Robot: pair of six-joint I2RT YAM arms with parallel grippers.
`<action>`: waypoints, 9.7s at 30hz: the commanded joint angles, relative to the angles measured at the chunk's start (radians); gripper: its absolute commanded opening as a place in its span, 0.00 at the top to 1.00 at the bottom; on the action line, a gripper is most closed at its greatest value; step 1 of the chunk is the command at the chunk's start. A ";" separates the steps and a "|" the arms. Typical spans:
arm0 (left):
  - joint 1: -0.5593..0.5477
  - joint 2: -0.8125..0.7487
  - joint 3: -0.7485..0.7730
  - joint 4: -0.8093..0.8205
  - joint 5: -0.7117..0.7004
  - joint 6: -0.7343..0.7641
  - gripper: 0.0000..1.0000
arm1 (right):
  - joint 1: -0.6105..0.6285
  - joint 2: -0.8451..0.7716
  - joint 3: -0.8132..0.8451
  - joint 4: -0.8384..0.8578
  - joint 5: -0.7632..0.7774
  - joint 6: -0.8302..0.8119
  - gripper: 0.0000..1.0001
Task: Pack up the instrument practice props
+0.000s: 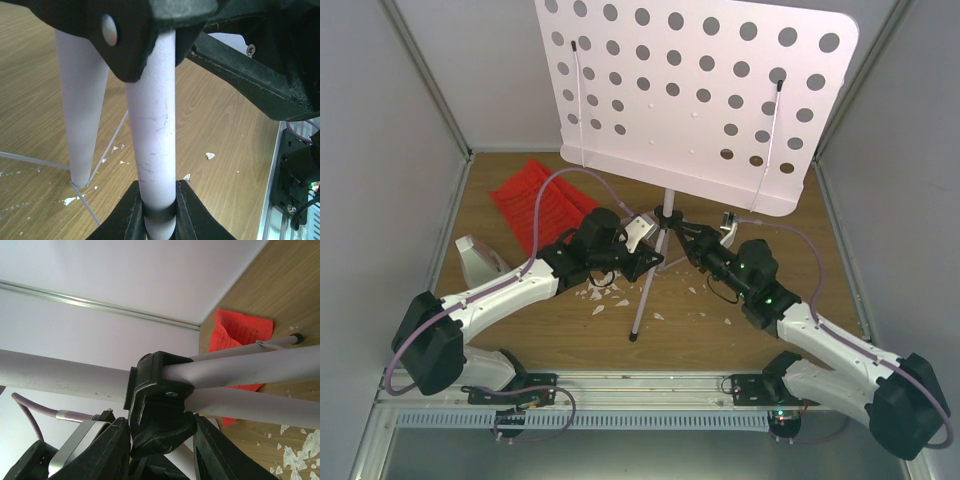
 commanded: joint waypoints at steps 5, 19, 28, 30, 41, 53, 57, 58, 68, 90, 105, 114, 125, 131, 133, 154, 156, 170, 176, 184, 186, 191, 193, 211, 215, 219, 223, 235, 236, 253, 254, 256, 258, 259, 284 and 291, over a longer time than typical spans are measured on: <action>-0.026 -0.004 0.017 0.004 0.018 0.075 1.00 | -0.003 0.029 0.048 0.048 0.013 -0.014 0.65; -0.028 -0.006 0.019 0.002 0.021 0.075 1.00 | -0.003 0.017 0.029 0.022 0.039 -0.048 0.83; -0.028 -0.004 0.020 0.001 0.021 0.076 1.00 | -0.003 -0.029 0.014 -0.021 0.107 -0.140 0.93; -0.028 -0.004 0.020 0.001 0.022 0.076 1.00 | -0.002 -0.030 0.017 -0.033 0.107 -0.154 0.91; -0.031 -0.006 0.020 -0.001 0.021 0.076 1.00 | -0.004 -0.066 0.035 -0.120 0.171 -0.236 0.71; -0.033 -0.004 0.020 -0.001 0.019 0.077 1.00 | -0.004 0.043 0.141 -0.149 0.019 -0.336 0.76; -0.034 -0.004 0.020 -0.002 0.019 0.077 1.00 | -0.004 0.052 0.136 -0.142 0.006 -0.333 0.79; -0.034 -0.004 0.019 -0.002 0.020 0.077 1.00 | -0.004 0.050 0.133 -0.142 0.007 -0.333 0.79; -0.035 -0.006 0.021 -0.002 0.022 0.078 1.00 | -0.004 0.012 0.100 -0.166 0.022 -0.314 0.73; -0.037 -0.003 0.019 -0.002 0.020 0.078 1.00 | -0.003 0.000 0.069 -0.196 0.018 -0.283 0.70; -0.039 -0.003 0.022 -0.002 0.017 0.078 1.00 | -0.003 -0.005 0.044 -0.149 -0.007 -0.266 0.78; -0.039 -0.006 0.021 -0.003 0.017 0.078 1.00 | -0.003 -0.002 0.041 -0.151 0.005 -0.351 0.99; -0.041 -0.002 0.020 -0.002 0.019 0.077 1.00 | 0.002 -0.008 0.114 -0.288 0.025 -0.902 0.99; -0.045 0.003 0.020 -0.002 0.021 0.076 1.00 | 0.043 0.001 0.162 -0.383 0.152 -1.231 1.00; -0.046 0.003 0.020 -0.001 0.022 0.076 1.00 | 0.064 0.007 0.169 -0.400 0.198 -1.317 1.00; -0.057 -0.016 0.017 -0.003 0.012 0.076 1.00 | -0.008 -0.357 0.007 -0.265 0.147 -1.230 0.25; -0.059 -0.016 0.017 -0.003 0.010 0.078 1.00 | -0.093 -0.346 0.007 -0.249 -0.004 -1.186 0.25; -0.069 -0.014 0.019 -0.006 0.004 0.081 1.00 | -0.389 0.004 0.151 0.257 -0.778 -0.866 0.32; -0.069 -0.009 0.020 -0.007 0.000 0.083 1.00 | -0.379 0.115 0.262 0.363 -0.879 -0.820 0.34; -0.069 -0.008 0.020 -0.007 -0.001 0.084 1.00 | -0.366 0.204 0.384 0.292 -0.898 -0.904 0.41; -0.069 -0.009 0.020 -0.008 -0.002 0.085 1.00 | -0.363 0.223 0.400 0.279 -0.902 -0.920 0.43; -0.069 -0.007 0.020 -0.008 0.001 0.084 1.00 | -0.348 0.258 0.438 0.228 -0.914 -0.957 0.48; -0.071 -0.004 0.020 -0.008 0.002 0.083 1.00 | -0.341 0.273 0.459 0.190 -0.918 -0.973 0.51; -0.072 -0.032 0.002 0.038 -0.005 0.067 1.00 | -0.278 0.266 0.460 0.104 -0.877 -1.066 0.99; -0.072 -0.041 0.031 0.072 0.010 0.033 1.00 | -0.275 0.242 0.423 0.103 -0.860 -1.070 0.99; -0.072 -0.044 0.084 0.077 -0.018 0.035 1.00 | -0.269 0.229 0.394 0.101 -0.857 -1.066 1.00; -0.072 -0.055 0.127 0.109 -0.033 0.030 1.00 | -0.262 0.207 0.370 0.104 -0.842 -1.067 0.99; -0.072 -0.122 0.187 0.228 -0.080 -0.023 1.00 | -0.256 0.146 0.322 0.134 -0.800 -1.049 0.99; -0.072 -0.128 0.192 0.230 -0.088 -0.024 1.00 | -0.255 0.140 0.316 0.144 -0.798 -1.043 0.99; -0.072 -0.139 0.297 0.282 -0.176 -0.010 1.00 | -0.210 0.095 0.238 0.186 -0.740 -1.016 1.00; -0.072 -0.136 0.303 0.284 -0.177 -0.010 1.00 | -0.207 0.093 0.230 0.196 -0.735 -1.009 0.99; -0.072 -0.130 0.310 0.289 -0.181 -0.009 1.00 | -0.203 0.086 0.212 0.213 -0.720 -0.996 0.99; -0.072 -0.129 0.312 0.297 -0.179 -0.012 1.00 | -0.198 0.078 0.196 0.234 -0.700 -0.973 0.99; -0.072 -0.127 0.312 0.303 -0.179 -0.015 1.00 | -0.194 0.074 0.190 0.242 -0.688 -0.962 0.99; -0.086 -0.073 0.325 0.067 -0.189 0.088 1.00 | -0.054 -0.104 -0.198 0.450 0.005 -0.624 0.99; -0.108 -0.072 0.242 0.071 -0.253 0.102 1.00 | -0.042 -0.093 -0.277 0.462 0.171 -0.519 0.99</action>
